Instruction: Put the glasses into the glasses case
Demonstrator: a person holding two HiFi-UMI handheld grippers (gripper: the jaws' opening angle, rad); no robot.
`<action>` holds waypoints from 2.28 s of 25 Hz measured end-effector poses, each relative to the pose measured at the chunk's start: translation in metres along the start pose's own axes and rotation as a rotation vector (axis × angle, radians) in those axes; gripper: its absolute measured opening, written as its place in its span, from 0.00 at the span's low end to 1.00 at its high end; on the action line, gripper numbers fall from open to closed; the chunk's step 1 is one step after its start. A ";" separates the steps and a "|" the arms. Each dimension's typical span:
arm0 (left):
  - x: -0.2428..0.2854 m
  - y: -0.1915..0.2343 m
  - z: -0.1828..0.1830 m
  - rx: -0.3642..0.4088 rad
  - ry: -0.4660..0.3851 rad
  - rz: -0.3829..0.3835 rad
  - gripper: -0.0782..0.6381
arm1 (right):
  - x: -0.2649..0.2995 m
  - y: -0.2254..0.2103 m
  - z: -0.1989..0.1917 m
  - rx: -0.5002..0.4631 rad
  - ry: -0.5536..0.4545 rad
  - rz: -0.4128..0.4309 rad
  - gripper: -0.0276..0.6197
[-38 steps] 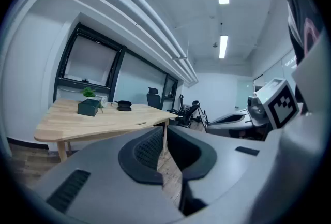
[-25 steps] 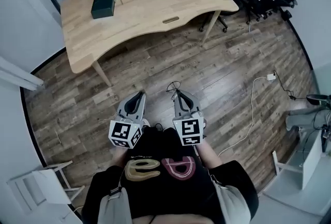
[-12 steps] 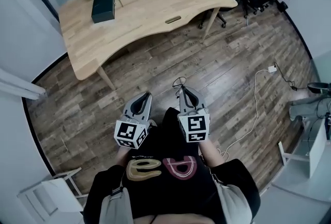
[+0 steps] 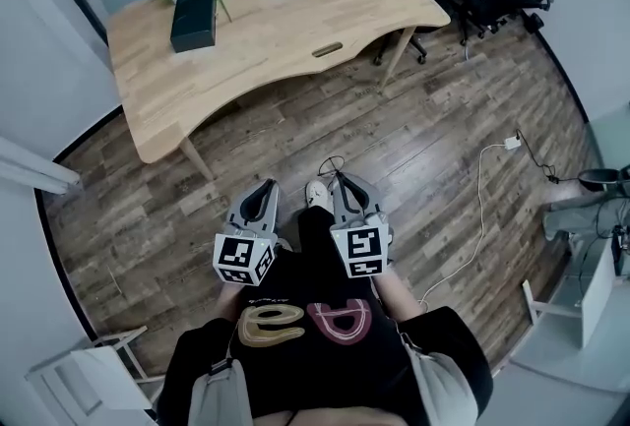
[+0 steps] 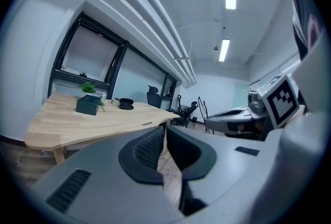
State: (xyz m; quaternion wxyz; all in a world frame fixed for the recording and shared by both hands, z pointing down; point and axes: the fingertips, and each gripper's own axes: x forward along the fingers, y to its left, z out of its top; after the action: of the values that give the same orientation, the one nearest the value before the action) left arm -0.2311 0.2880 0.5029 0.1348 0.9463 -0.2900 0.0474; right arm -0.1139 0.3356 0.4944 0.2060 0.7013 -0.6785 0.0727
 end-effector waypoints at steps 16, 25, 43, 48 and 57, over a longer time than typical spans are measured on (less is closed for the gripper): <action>0.102 0.033 0.020 0.009 0.034 0.103 0.16 | 0.109 -0.060 0.018 -0.034 0.018 0.134 0.06; 0.183 0.024 0.044 0.024 0.033 0.101 0.16 | 0.162 -0.125 0.031 -0.069 0.008 0.178 0.06; 0.277 0.028 0.038 -0.040 0.055 0.247 0.16 | 0.210 -0.213 0.023 -0.092 -0.008 0.238 0.06; 0.290 0.033 0.038 -0.017 0.075 0.242 0.16 | 0.217 -0.222 0.022 -0.081 0.003 0.226 0.06; 0.308 0.065 0.038 -0.038 0.091 0.256 0.16 | 0.241 -0.231 0.024 -0.075 0.026 0.194 0.06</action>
State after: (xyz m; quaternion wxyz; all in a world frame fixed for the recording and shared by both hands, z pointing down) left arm -0.0129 0.0605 0.5328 0.1587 0.8956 -0.4029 0.1016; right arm 0.1250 0.1029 0.5207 0.2331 0.6230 -0.7428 0.0759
